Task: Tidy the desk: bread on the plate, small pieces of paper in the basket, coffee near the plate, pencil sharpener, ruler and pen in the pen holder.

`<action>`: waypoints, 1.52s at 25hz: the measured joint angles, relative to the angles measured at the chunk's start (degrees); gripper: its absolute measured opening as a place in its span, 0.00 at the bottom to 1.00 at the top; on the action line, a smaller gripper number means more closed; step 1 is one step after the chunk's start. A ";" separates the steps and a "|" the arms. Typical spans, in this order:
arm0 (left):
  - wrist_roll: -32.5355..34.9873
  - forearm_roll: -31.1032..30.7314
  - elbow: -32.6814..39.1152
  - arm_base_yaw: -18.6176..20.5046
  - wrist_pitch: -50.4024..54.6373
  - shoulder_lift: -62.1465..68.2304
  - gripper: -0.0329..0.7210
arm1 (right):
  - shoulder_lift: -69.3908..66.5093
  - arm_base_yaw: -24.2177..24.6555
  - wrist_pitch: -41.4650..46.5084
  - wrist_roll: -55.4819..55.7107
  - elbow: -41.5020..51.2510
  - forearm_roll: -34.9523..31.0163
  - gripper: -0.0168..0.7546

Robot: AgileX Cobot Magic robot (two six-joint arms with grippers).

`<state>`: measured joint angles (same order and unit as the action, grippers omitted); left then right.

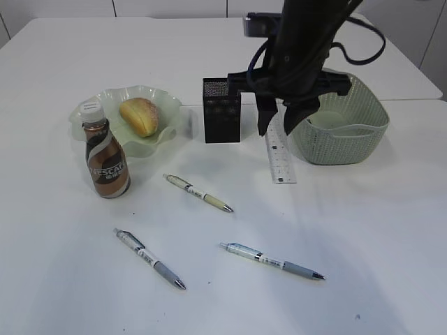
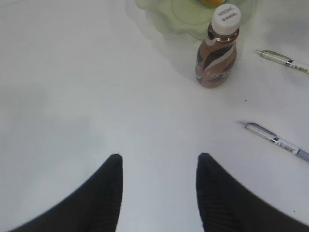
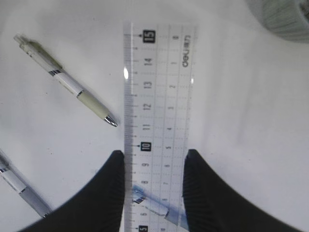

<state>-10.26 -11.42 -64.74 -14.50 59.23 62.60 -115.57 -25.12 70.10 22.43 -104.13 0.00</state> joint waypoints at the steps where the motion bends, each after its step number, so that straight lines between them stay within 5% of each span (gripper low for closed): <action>1: 0.00 0.00 0.00 0.00 -0.15 0.00 0.50 | 1.80 0.00 0.00 0.00 0.00 0.89 0.40; 18: -0.57 -0.27 0.00 0.00 -12.37 0.00 0.50 | 10.62 0.00 -0.28 -1.89 0.00 5.38 0.40; 38: -0.69 -0.40 0.00 0.00 -15.55 0.25 0.50 | 9.26 0.00 -28.33 -5.15 0.00 9.92 0.40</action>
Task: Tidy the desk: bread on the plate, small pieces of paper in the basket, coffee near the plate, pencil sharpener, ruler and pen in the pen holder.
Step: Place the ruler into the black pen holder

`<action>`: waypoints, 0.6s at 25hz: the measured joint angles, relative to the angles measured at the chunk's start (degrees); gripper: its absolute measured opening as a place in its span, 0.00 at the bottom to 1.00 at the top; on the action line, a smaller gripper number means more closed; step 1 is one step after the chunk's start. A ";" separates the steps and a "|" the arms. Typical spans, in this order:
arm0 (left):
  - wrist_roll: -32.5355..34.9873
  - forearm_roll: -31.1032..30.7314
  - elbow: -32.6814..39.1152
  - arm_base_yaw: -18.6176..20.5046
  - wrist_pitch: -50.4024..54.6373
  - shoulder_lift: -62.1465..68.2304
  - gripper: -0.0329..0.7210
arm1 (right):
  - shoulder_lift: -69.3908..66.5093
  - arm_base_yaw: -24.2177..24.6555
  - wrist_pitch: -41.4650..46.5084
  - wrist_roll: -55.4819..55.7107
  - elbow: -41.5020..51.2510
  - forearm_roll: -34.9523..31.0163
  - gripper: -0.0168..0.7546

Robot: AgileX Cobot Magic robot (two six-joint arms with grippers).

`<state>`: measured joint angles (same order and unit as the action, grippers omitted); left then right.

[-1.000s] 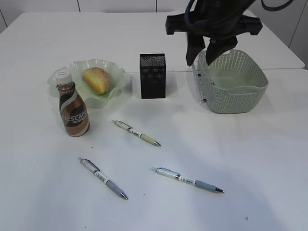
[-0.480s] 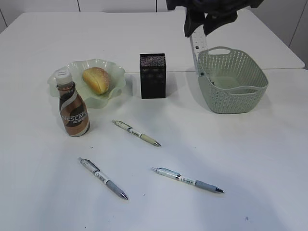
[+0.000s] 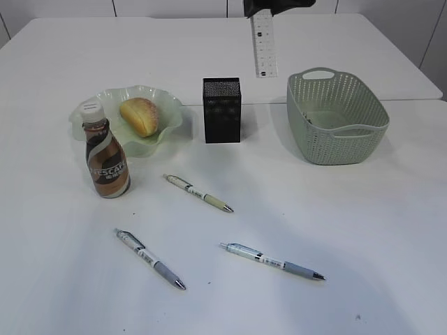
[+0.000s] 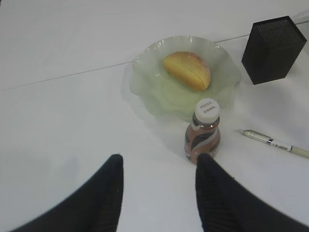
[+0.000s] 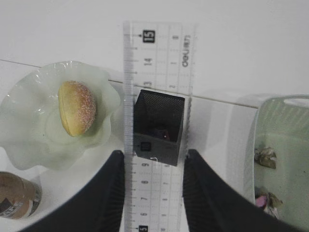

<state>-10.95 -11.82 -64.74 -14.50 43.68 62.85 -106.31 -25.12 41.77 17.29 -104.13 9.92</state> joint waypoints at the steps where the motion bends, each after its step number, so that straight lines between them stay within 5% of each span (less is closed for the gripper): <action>1: 0.00 0.00 0.00 0.00 -0.02 0.00 0.50 | -0.70 0.00 -1.13 0.00 0.00 0.11 0.40; 15: 0.00 -1.87 0.00 0.00 -2.16 0.11 0.49 | -9.37 0.00 -23.52 0.00 0.45 7.78 0.40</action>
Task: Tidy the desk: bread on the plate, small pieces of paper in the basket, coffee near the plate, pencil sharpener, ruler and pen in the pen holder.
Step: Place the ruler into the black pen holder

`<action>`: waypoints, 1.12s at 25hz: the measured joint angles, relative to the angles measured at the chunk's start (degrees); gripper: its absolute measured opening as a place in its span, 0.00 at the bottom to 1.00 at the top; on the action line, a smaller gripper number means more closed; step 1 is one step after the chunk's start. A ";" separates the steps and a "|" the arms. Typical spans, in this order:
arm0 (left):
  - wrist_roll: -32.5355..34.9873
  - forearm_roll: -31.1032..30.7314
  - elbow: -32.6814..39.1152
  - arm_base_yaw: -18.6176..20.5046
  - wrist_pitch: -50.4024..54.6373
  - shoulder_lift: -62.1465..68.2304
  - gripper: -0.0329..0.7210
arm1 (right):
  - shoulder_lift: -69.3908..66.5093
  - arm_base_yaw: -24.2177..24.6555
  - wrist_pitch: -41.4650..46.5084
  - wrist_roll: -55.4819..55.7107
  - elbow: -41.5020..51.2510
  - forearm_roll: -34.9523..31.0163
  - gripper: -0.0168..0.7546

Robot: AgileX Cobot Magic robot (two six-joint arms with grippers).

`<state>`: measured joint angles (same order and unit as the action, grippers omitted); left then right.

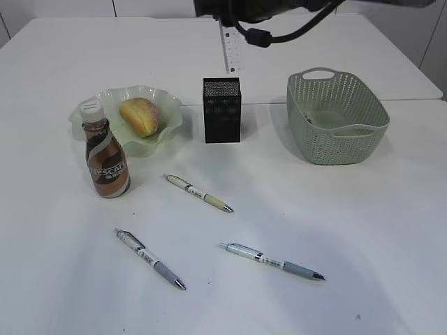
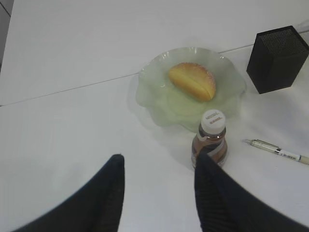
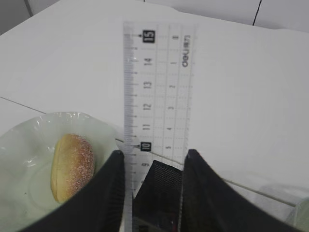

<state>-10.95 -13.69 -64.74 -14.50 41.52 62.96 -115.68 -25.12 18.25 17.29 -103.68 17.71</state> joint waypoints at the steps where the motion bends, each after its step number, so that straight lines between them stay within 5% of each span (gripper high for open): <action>1: 0.00 0.00 0.00 0.00 0.00 0.00 0.49 | 0.00 0.00 0.00 0.00 0.00 0.00 0.40; 28: 0.00 -1.27 0.00 0.00 -1.52 2.79 0.48 | -11.43 4.41 -27.53 0.00 0.00 5.09 0.40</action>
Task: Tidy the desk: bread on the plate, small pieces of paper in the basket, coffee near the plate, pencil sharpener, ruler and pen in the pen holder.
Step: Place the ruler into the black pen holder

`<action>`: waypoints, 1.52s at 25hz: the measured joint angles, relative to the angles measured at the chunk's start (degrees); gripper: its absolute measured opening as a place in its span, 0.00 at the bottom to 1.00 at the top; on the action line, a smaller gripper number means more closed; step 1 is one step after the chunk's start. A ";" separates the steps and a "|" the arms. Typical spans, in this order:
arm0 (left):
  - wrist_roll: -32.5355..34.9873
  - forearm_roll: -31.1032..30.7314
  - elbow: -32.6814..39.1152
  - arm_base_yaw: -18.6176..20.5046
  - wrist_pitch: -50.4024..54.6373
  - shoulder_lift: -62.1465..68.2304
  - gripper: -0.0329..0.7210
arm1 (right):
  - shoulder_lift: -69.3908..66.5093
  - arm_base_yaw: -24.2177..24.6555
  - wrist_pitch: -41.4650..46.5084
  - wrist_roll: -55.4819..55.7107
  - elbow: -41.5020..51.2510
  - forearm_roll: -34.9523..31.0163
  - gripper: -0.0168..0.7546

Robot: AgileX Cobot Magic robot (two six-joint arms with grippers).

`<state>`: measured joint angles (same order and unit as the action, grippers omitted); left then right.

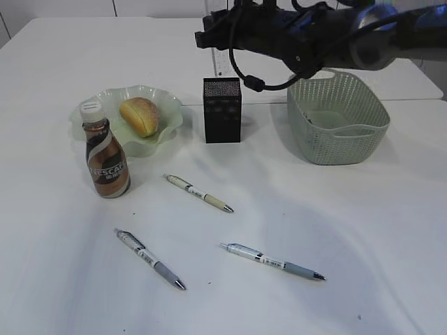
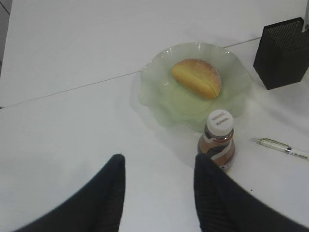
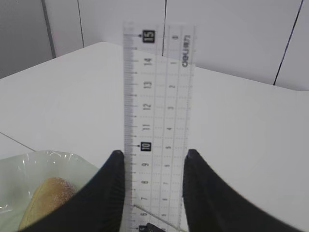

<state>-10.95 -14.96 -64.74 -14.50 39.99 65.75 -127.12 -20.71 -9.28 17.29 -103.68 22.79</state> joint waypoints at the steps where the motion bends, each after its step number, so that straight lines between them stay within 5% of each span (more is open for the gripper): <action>1: 0.00 -0.28 0.00 0.00 -0.11 0.00 0.48 | -0.32 0.00 -0.48 0.00 0.00 0.00 0.40; 8: 0.00 -1.21 0.00 0.00 -0.21 0.00 0.48 | -3.12 1.08 -7.95 0.00 0.00 0.19 0.40; 38: 0.00 -1.56 0.00 0.00 -2.04 0.00 0.48 | -8.82 2.78 -12.59 0.00 0.00 0.27 0.40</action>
<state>-10.95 -16.52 -64.74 -14.50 37.95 65.75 -135.93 -17.93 -21.87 17.29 -103.68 23.07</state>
